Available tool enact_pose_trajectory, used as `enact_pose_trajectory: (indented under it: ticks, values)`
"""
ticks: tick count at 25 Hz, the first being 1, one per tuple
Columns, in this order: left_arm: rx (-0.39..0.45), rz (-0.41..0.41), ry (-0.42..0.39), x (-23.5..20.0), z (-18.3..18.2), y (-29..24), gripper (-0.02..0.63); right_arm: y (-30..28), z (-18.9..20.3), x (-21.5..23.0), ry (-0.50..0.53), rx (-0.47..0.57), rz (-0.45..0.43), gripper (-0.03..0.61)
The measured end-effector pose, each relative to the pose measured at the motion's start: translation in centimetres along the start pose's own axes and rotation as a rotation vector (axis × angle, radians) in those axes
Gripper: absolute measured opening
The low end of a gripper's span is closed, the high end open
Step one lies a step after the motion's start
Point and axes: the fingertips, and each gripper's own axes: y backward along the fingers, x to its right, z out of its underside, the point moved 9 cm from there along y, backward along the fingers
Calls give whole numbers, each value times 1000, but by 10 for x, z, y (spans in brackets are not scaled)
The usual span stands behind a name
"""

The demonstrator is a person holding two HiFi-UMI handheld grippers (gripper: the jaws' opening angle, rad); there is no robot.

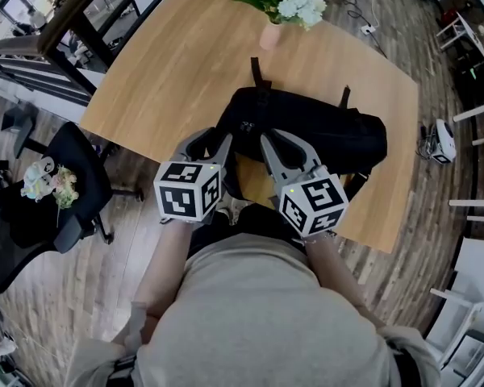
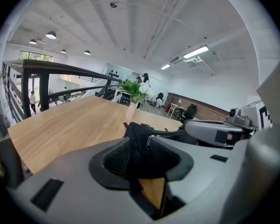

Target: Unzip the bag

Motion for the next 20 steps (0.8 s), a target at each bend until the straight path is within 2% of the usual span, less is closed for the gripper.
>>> enact_pose_trajectory:
  ticks: [2, 11, 20]
  values:
    - [0, 5, 21, -3, -1, -6, 173, -1, -1, 4, 6, -2, -5, 49]
    - [-38, 36, 92, -16, 1, -30, 187, -6, -4, 21, 22, -15, -8, 49]
    - [-86, 69, 130, -27, 11, -45, 196, -12, -9, 17, 200, -55, 10, 49]
